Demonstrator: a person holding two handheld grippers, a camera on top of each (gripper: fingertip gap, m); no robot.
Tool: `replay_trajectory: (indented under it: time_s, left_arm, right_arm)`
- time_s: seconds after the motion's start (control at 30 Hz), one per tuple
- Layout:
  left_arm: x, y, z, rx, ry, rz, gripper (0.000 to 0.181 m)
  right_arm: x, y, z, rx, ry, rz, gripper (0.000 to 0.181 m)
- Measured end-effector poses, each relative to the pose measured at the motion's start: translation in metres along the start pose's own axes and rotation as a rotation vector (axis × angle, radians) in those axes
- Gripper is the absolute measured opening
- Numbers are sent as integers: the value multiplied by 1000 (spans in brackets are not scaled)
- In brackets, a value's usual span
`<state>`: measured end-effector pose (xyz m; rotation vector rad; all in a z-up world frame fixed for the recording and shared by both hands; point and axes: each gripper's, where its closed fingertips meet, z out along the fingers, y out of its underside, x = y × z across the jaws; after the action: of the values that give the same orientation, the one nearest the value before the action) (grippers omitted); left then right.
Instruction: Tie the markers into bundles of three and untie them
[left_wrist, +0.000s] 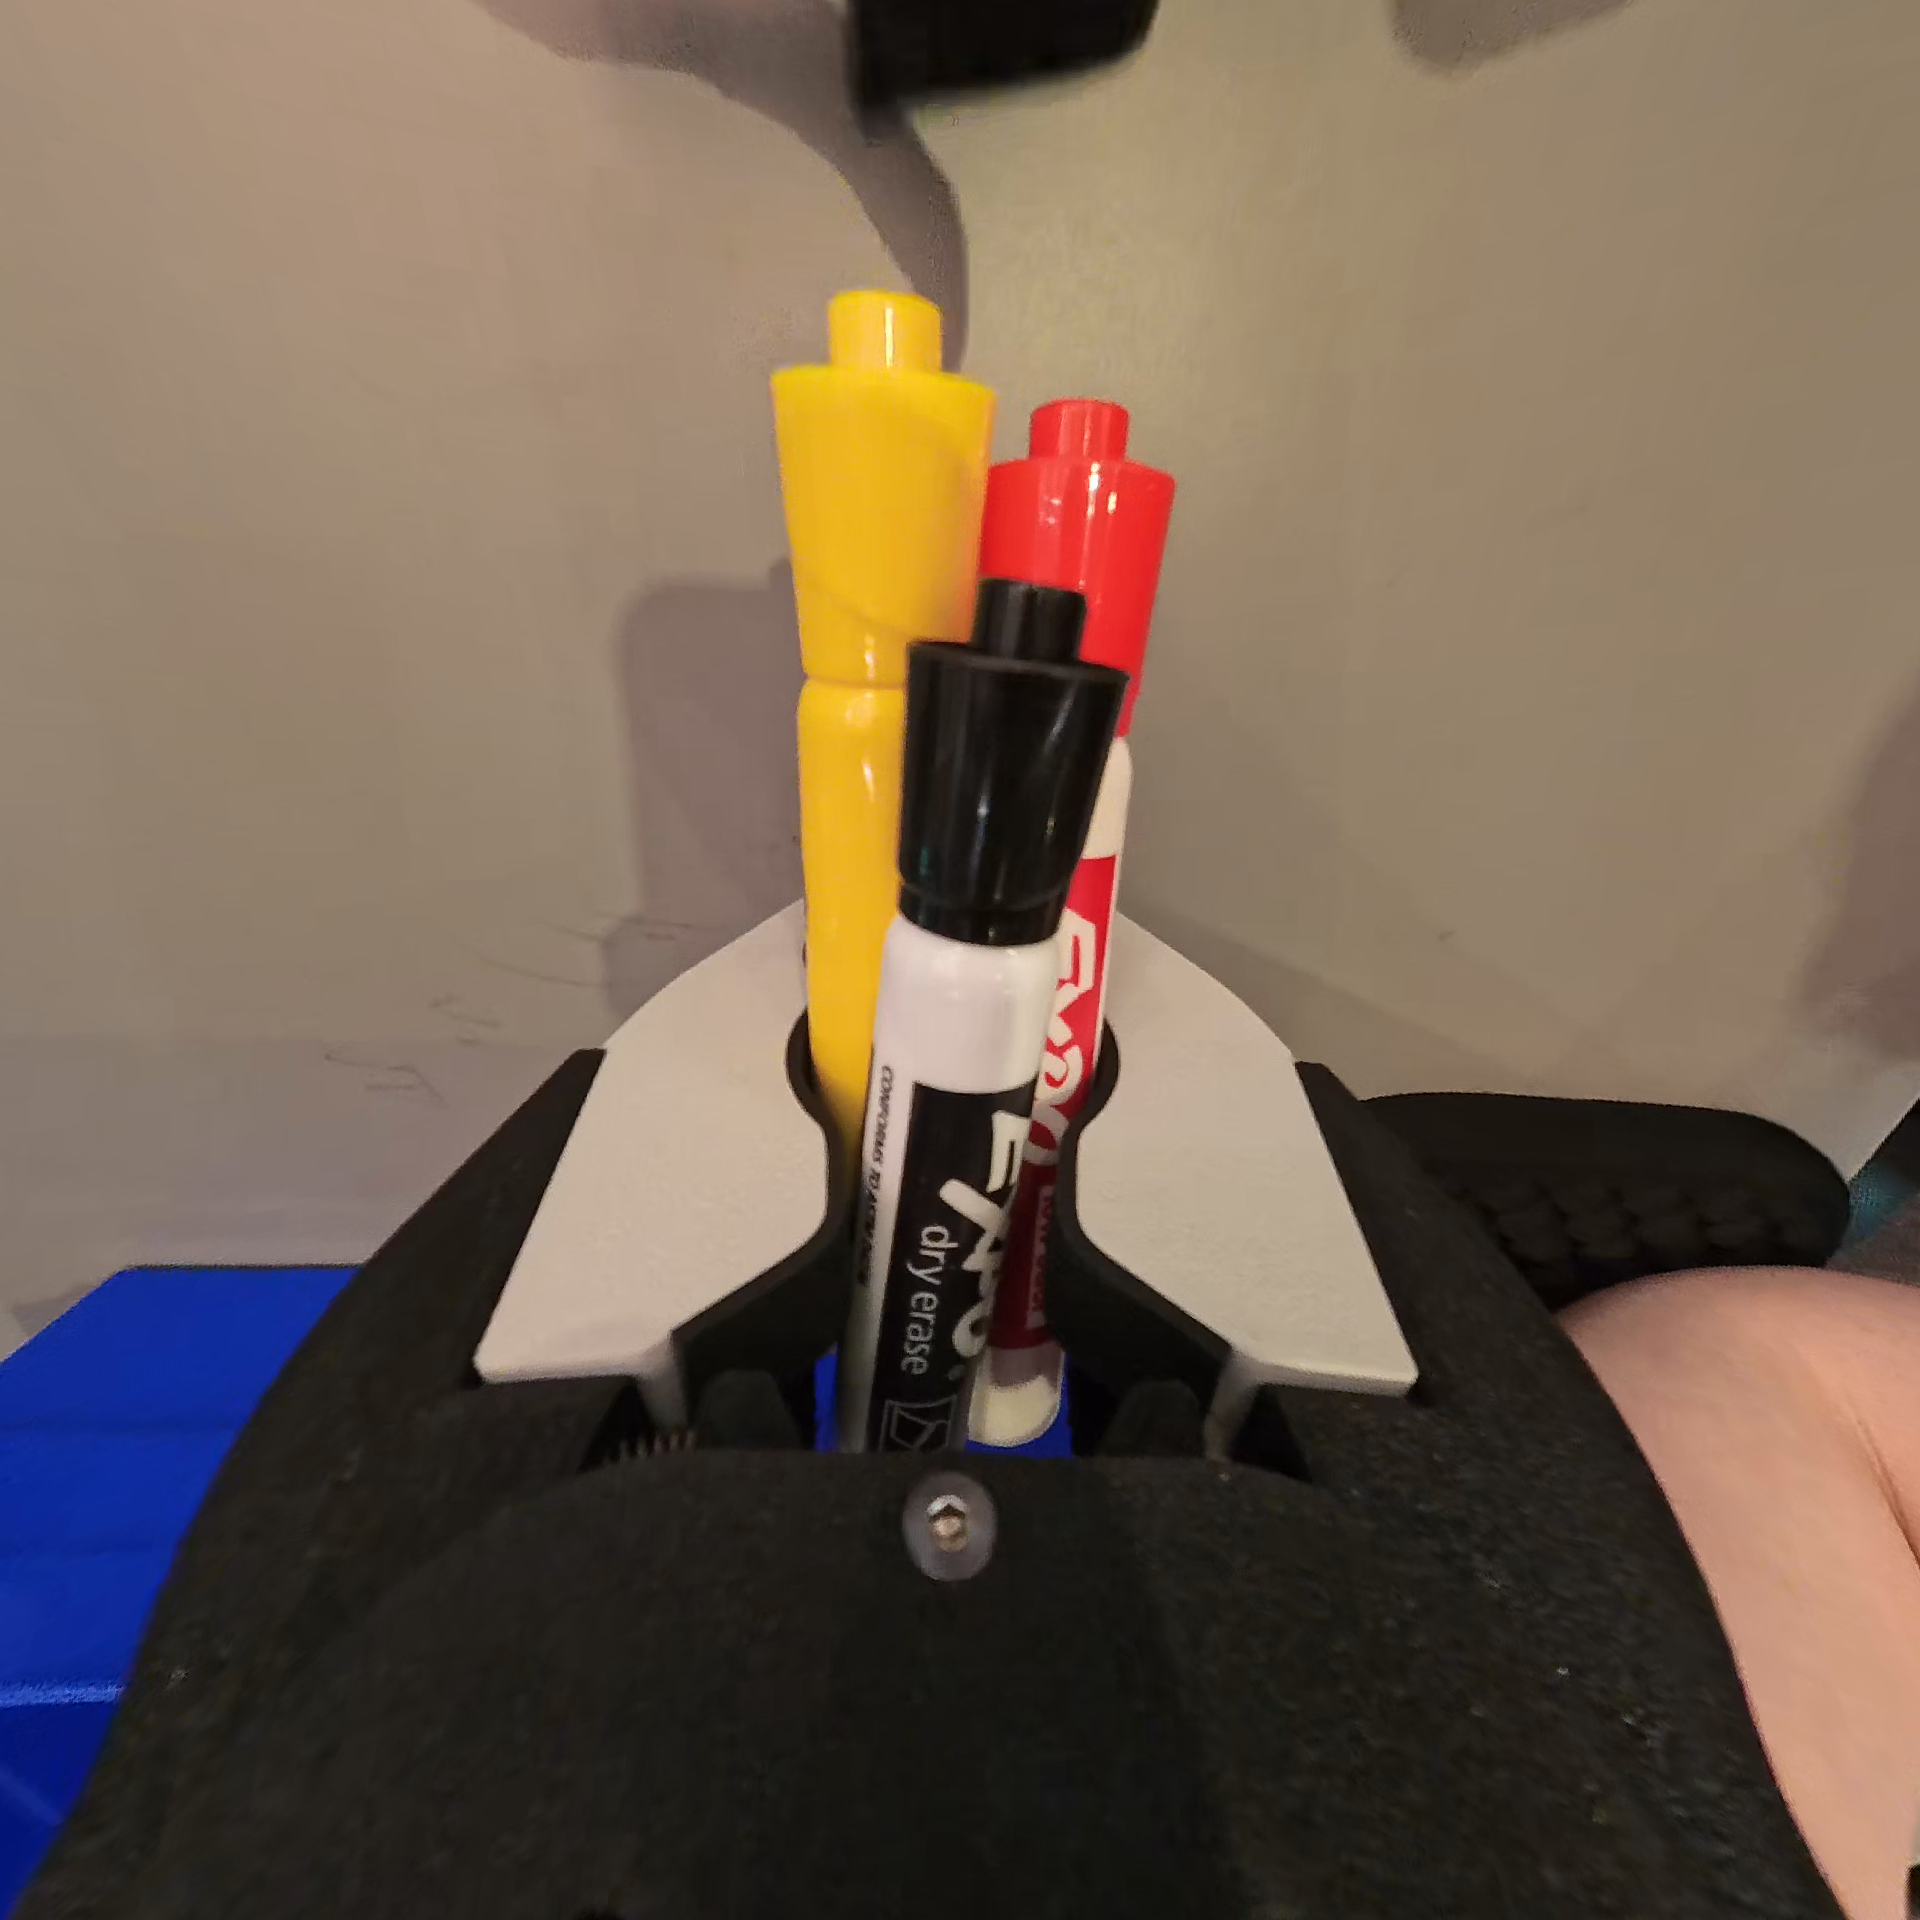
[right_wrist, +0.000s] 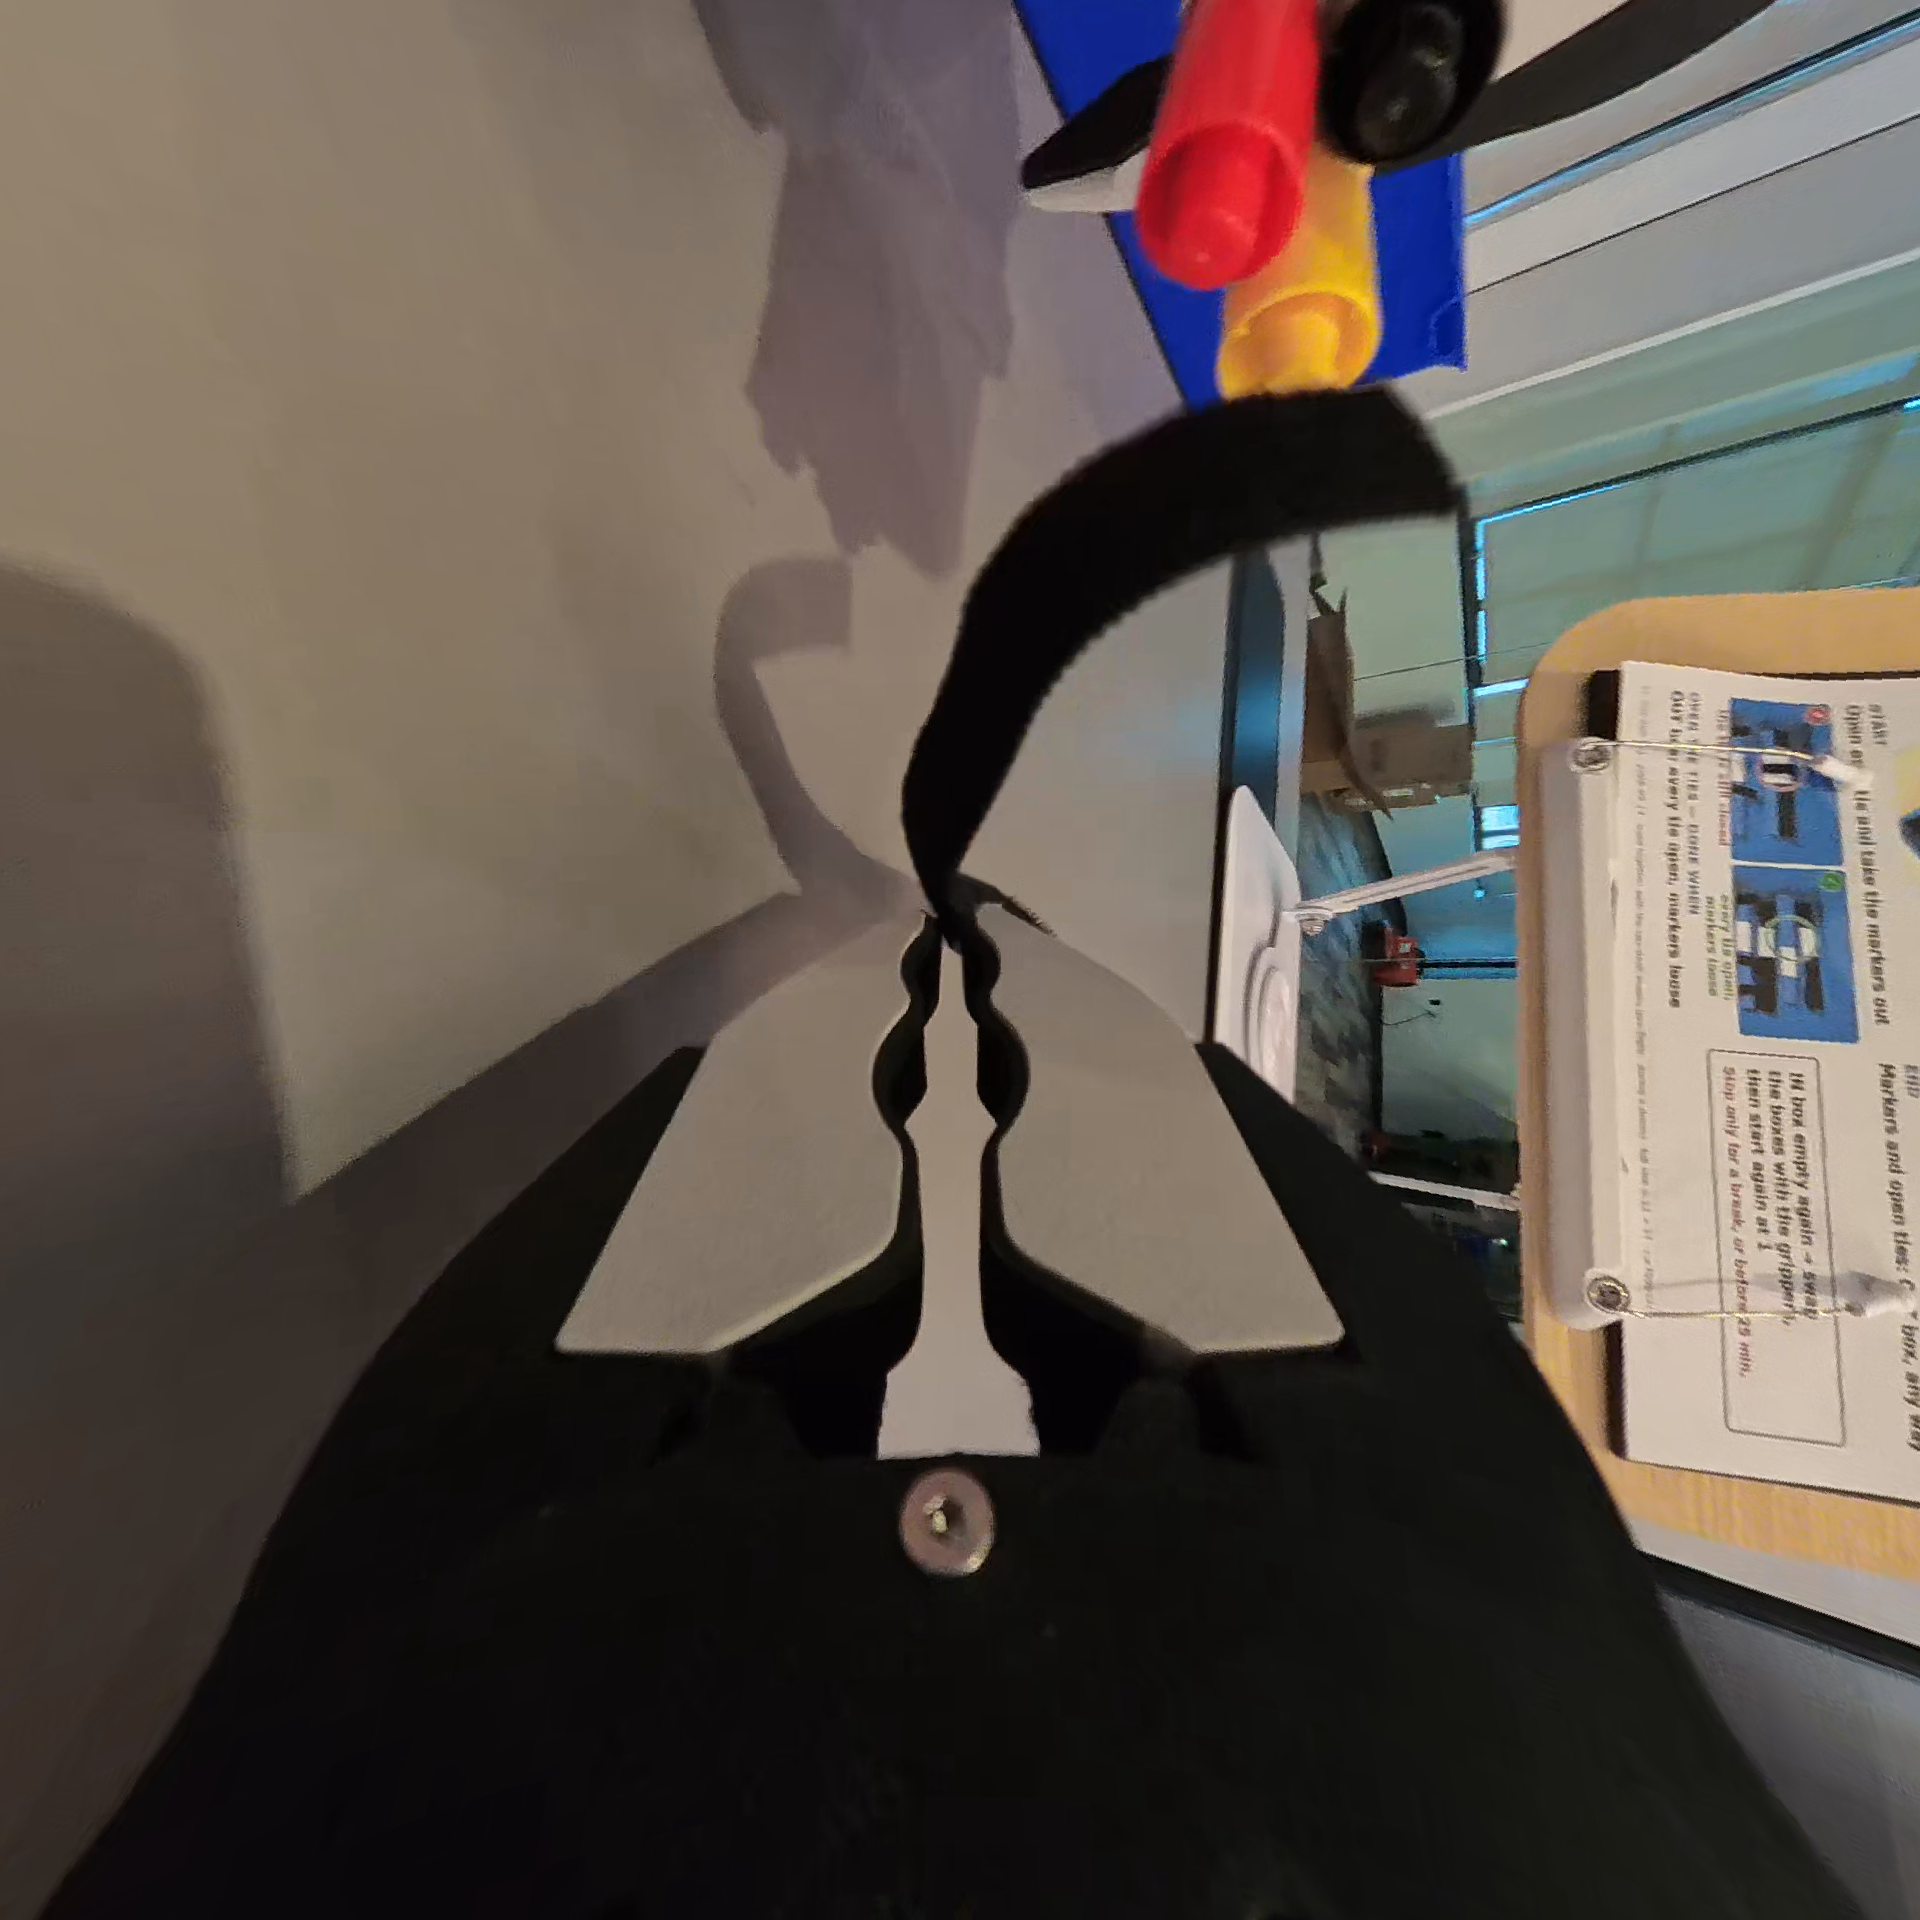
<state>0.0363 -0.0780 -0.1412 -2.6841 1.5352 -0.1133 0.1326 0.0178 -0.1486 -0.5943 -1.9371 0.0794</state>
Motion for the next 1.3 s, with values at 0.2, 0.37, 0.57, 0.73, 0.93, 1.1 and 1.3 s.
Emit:
replay_trajectory:
  time_s: [0.2, 0.37, 0.57, 0.73, 0.93, 1.1, 1.3]
  left_arm:
    - [1, -2, -1, 1, -16, 24, 42]
    - [6, -3, 2, -32, 10, 58, 42]
    - [-4, 1, -5, 2, -26, 48, 42]
    - [-7, 9, -9, 33, -28, 28, 42]
    - [-19, 23, -15, 12, -79, -32, 42]
    - [-21, 30, -14, -8, -90, -31, 42]
    - [-19, 26, -16, 6, -85, -27, 42]
  right_arm:
    - [-10, 5, 7, -14, -55, 29, 6]
    - [-10, 11, 9, -19, -59, 46, 4]
    - [-12, 16, 12, -33, -71, 31, 6]
    - [4, 4, 3, 57, -53, 228, 9]
    - [58, 40, -18, 25, 86, 846, 20]
    - [37, 48, -21, 69, -6, 1599, 45]
    - [21, 40, -6, 53, 8, 1801, 35]
